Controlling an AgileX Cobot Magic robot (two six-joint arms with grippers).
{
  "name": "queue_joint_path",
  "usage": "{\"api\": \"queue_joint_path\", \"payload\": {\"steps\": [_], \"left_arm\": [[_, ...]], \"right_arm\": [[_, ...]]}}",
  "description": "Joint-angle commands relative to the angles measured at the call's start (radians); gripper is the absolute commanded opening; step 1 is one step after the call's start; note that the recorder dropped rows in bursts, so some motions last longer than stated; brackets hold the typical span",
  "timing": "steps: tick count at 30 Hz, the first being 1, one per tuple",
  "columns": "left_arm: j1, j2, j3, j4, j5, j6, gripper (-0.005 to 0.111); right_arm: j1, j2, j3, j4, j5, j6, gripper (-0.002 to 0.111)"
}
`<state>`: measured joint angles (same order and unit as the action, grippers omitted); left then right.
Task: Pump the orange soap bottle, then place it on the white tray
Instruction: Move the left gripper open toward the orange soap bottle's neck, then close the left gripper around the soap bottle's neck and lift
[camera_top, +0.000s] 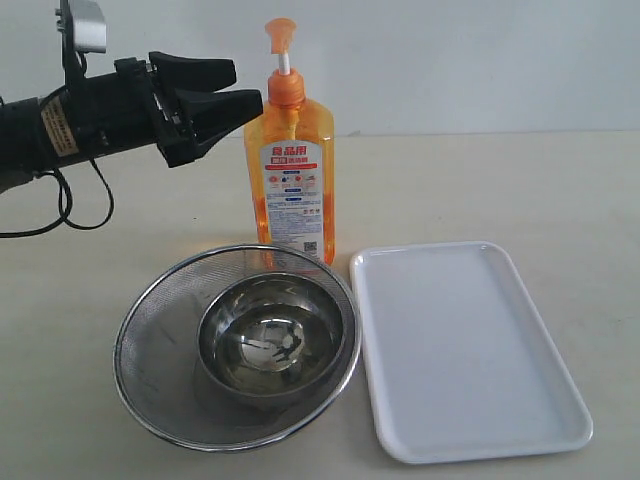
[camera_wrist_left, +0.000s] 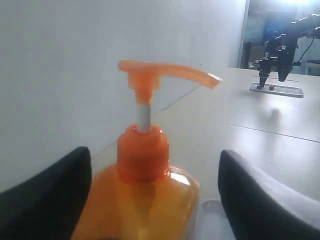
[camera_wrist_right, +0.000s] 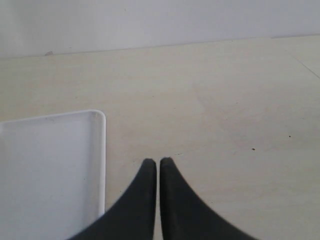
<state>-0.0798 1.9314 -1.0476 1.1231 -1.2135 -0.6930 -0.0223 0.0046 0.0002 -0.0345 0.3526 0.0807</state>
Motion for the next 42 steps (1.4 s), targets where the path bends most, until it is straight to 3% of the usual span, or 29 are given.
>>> {"api": "queue_joint_path", "payload": {"steps": [1, 10, 12, 22, 28, 42], "left_arm": [[-0.003, 0.041, -0.037, -0.038, -0.008, 0.002, 0.067], [-0.081, 0.047, -0.088, -0.065, 0.048, 0.002, 0.067], [-0.103, 0.050, -0.094, -0.131, 0.082, 0.017, 0.067], [-0.107, 0.099, -0.104, -0.183, 0.113, 0.024, 0.068], [-0.107, 0.154, -0.147, -0.185, 0.031, 0.014, 0.080], [-0.143, 0.213, -0.227, -0.188, 0.035, 0.014, 0.080]], "right_arm": [[-0.007, -0.005, 0.000, -0.003, -0.011, -0.004, 0.000], [-0.007, -0.005, 0.000, -0.003, -0.006, -0.003, 0.000], [-0.007, -0.005, 0.000, -0.003, -0.006, -0.003, 0.000], [-0.007, -0.005, 0.000, -0.003, -0.006, -0.003, 0.000], [-0.007, -0.005, 0.000, -0.003, -0.006, -0.003, 0.000], [-0.007, -0.005, 0.000, -0.003, -0.006, -0.003, 0.000]]}}
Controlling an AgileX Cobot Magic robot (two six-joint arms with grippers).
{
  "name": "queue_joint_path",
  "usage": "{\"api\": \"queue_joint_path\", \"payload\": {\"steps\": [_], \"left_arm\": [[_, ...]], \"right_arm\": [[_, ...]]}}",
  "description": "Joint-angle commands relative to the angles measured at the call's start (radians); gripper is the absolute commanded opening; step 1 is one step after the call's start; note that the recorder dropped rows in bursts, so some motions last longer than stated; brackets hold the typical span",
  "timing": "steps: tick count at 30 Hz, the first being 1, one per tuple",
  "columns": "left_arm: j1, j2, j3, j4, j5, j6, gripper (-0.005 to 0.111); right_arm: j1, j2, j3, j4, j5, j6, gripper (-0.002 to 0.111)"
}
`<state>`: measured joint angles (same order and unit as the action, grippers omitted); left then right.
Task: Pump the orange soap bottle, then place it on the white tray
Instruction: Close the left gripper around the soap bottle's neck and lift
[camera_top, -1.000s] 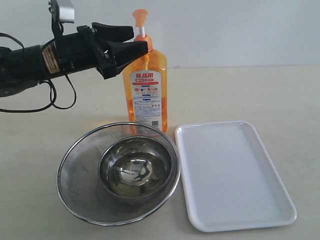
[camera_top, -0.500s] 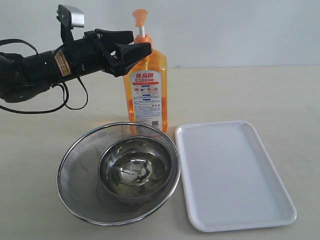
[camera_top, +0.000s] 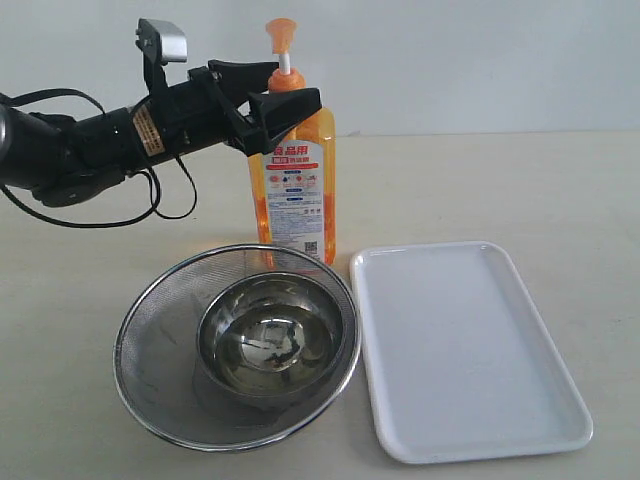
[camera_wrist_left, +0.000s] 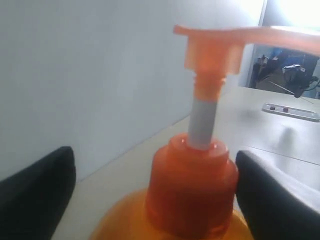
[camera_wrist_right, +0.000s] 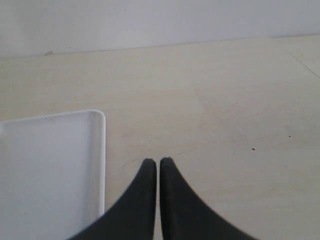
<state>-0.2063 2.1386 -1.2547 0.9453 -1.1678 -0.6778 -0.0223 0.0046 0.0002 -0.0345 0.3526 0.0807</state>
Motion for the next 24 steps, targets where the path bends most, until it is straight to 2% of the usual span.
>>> {"api": "queue_joint_path", "payload": {"steps": [1, 5, 8, 15, 24], "left_arm": [[-0.020, 0.008, -0.025, -0.006, -0.012, -0.008, 0.080], [-0.027, 0.010, -0.026, -0.011, 0.014, -0.013, 0.078], [-0.027, 0.013, -0.026, -0.011, 0.018, -0.013, 0.067], [-0.024, 0.013, -0.026, -0.014, 0.079, 0.052, 0.005], [-0.023, 0.011, -0.053, -0.051, 0.101, 0.100, 0.005]], "right_arm": [[-0.007, -0.005, 0.000, -0.003, -0.006, -0.003, 0.000], [-0.007, -0.005, 0.000, -0.003, -0.006, -0.003, 0.000], [-0.007, -0.005, 0.000, -0.003, -0.006, -0.003, 0.000], [-0.007, -0.005, 0.000, -0.003, -0.006, -0.003, 0.000], [-0.007, -0.005, 0.000, -0.003, -0.012, -0.003, 0.000]]}}
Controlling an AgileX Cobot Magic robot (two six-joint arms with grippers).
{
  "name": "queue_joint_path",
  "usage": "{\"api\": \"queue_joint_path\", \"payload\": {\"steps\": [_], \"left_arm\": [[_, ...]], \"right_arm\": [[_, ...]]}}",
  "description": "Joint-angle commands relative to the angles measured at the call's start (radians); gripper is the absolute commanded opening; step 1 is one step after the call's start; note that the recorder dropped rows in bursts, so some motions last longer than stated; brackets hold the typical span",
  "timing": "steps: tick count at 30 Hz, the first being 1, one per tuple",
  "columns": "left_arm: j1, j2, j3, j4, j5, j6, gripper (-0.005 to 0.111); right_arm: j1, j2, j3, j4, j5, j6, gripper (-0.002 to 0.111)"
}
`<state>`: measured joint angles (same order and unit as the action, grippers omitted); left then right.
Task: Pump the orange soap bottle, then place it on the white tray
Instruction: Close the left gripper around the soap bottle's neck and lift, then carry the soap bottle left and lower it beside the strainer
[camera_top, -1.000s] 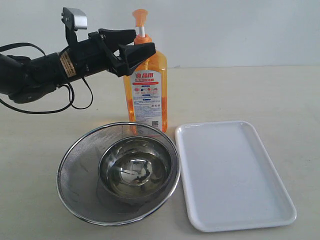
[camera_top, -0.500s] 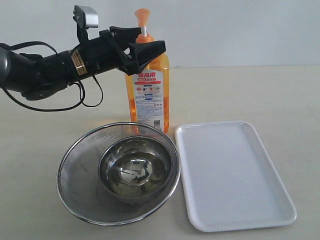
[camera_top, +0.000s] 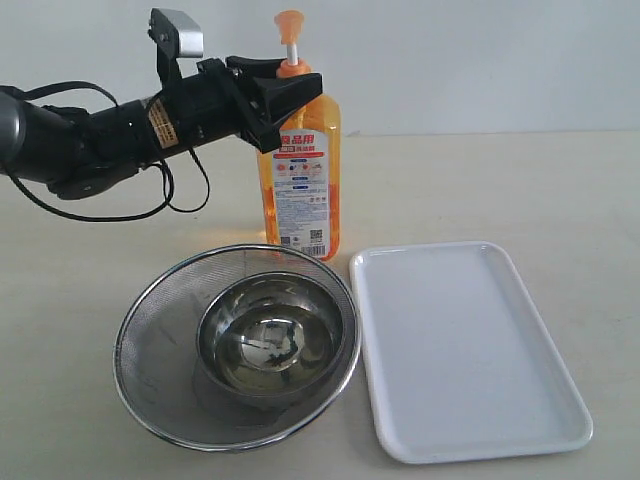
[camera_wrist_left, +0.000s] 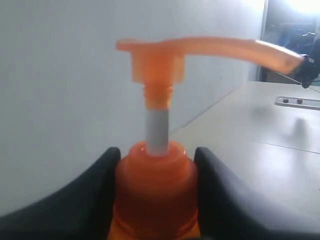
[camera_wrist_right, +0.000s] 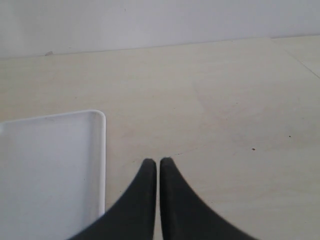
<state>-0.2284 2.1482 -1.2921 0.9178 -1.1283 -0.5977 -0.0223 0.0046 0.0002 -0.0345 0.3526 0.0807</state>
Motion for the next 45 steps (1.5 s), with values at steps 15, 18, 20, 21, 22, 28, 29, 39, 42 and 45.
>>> {"api": "queue_joint_path", "payload": {"steps": [15, 18, 20, 21, 22, 28, 29, 39, 42, 45], "left_arm": [[0.055, -0.122, -0.023, -0.016, 0.157, -0.031, 0.005], [0.057, -0.140, -0.023, -0.016, 0.192, -0.049, 0.005], [0.057, -0.158, -0.023, -0.005, 0.223, -0.054, 0.005], [0.057, -0.166, -0.016, -0.005, 0.233, -0.054, 0.005], [0.057, -0.178, -0.008, -0.007, 0.244, -0.056, 0.005], [0.098, -0.262, 0.086, -0.079, 0.252, -0.050, 0.005], [0.113, -0.279, 0.106, -0.107, 0.241, -0.045, 0.005], [0.188, -0.442, 0.285, -0.158, 0.294, -0.031, 0.005], [0.188, -0.495, 0.338, -0.173, 0.298, -0.031, 0.005], [0.188, -0.562, 0.402, -0.217, 0.331, -0.008, 0.005]], "right_arm": [[-0.007, -0.005, 0.000, -0.003, -0.012, -0.003, 0.000], [-0.007, -0.005, 0.000, -0.003, -0.012, -0.003, 0.000], [-0.007, -0.005, 0.000, -0.003, -0.012, -0.003, 0.000], [-0.007, -0.005, 0.000, -0.003, -0.012, -0.003, 0.000], [-0.007, -0.005, 0.000, -0.003, -0.013, -0.005, 0.000], [-0.007, -0.005, 0.000, -0.003, -0.013, -0.003, 0.000], [-0.007, -0.005, 0.000, -0.003, -0.013, -0.003, 0.000], [-0.007, -0.005, 0.000, -0.003, -0.013, -0.003, 0.000], [-0.007, -0.005, 0.000, -0.003, -0.013, -0.003, 0.000], [-0.007, -0.005, 0.000, -0.003, -0.013, -0.003, 0.000]]}}
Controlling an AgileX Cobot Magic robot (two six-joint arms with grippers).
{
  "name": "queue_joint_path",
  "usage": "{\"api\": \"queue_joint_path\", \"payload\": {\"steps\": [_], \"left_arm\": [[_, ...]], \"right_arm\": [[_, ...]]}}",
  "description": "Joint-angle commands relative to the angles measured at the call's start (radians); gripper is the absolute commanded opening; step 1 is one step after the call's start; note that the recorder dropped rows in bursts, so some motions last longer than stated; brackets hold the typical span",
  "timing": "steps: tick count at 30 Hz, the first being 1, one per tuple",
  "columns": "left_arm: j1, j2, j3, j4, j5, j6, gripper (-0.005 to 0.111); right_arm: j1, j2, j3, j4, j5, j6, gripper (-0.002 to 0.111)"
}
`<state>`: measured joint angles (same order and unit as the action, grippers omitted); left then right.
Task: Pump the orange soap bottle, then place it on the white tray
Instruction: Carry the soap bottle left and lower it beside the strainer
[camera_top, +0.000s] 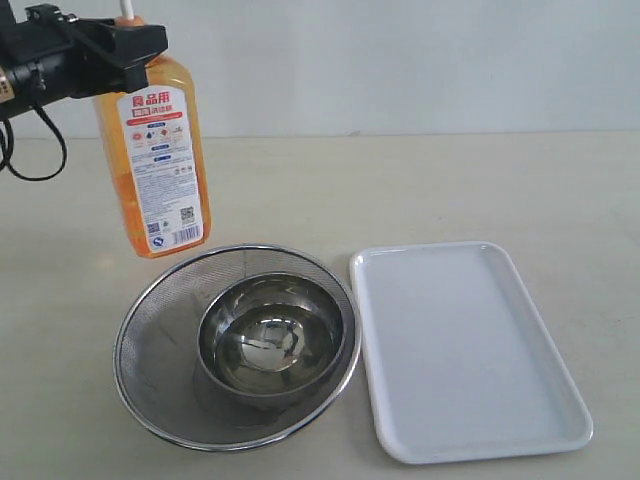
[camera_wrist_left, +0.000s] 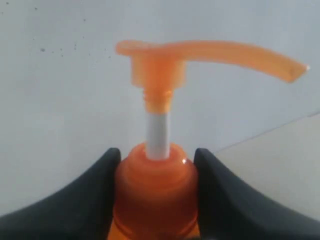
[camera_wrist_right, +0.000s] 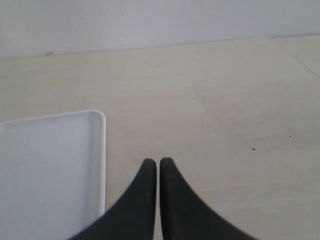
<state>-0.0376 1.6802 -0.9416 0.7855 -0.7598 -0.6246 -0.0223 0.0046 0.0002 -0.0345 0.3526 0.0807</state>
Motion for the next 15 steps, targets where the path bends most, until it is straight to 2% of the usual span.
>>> {"api": "queue_joint_path", "payload": {"steps": [1, 8, 15], "left_arm": [[-0.003, -0.120, 0.073, -0.101, -0.022, 0.037, 0.005], [-0.003, -0.297, 0.208, -0.180, 0.030, 0.111, 0.005], [-0.003, -0.440, 0.323, -0.212, 0.112, 0.107, 0.005]], "right_arm": [[-0.007, -0.005, 0.000, -0.003, -0.010, -0.003, 0.000], [-0.007, -0.005, 0.000, -0.003, -0.005, -0.003, 0.000], [-0.007, -0.005, 0.000, -0.003, -0.005, -0.003, 0.000]]}}
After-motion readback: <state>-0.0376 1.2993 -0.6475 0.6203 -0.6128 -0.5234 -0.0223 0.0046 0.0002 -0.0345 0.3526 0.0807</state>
